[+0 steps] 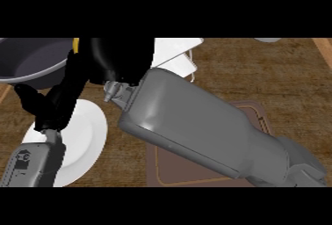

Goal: Pick the lemon from the tray and place it in the tiered shelf

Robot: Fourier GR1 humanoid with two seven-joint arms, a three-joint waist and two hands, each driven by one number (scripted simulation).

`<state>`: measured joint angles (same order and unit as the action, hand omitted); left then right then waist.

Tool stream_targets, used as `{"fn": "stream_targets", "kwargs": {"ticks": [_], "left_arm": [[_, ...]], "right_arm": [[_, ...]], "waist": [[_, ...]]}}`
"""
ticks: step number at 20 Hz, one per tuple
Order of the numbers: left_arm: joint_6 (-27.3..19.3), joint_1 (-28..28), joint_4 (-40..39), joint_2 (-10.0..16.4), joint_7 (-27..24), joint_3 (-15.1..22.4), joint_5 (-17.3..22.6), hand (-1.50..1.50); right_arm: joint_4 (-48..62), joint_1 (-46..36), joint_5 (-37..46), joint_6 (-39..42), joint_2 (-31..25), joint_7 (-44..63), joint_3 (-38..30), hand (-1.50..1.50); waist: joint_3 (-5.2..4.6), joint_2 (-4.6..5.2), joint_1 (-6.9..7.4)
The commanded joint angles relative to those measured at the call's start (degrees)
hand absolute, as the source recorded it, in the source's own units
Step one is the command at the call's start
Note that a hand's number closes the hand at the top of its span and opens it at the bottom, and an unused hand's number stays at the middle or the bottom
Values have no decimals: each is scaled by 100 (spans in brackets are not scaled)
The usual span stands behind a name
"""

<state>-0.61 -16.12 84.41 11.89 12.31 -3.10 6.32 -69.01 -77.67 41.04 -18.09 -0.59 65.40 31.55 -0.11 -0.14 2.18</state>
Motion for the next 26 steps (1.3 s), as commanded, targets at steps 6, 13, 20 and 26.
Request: {"fn": "stream_targets", "kwargs": {"ticks": [6, 13, 20, 26], "left_arm": [[-34, 327, 173, 21, -24, -120, -3, 0], [-84, -27, -172, 37, -33, -238, -74, 0], [-47, 145, 82, -33, -53, -206, -100, 0], [215, -67, 5, 172, 138, -399, 141, 0]], "right_arm": [[-80, 417, 283, -154, 56, 416, -669, 150], [-200, 1442, 443, -422, -122, -679, -944, 150], [-216, 1713, 426, -130, -233, -1238, -1464, 150], [202, 1949, 917, -655, -262, -1055, -1832, -150]], "waist": [[10, -11, -200], [11, 14, -245], [10, 10, -203], [10, 16, -194]]}}
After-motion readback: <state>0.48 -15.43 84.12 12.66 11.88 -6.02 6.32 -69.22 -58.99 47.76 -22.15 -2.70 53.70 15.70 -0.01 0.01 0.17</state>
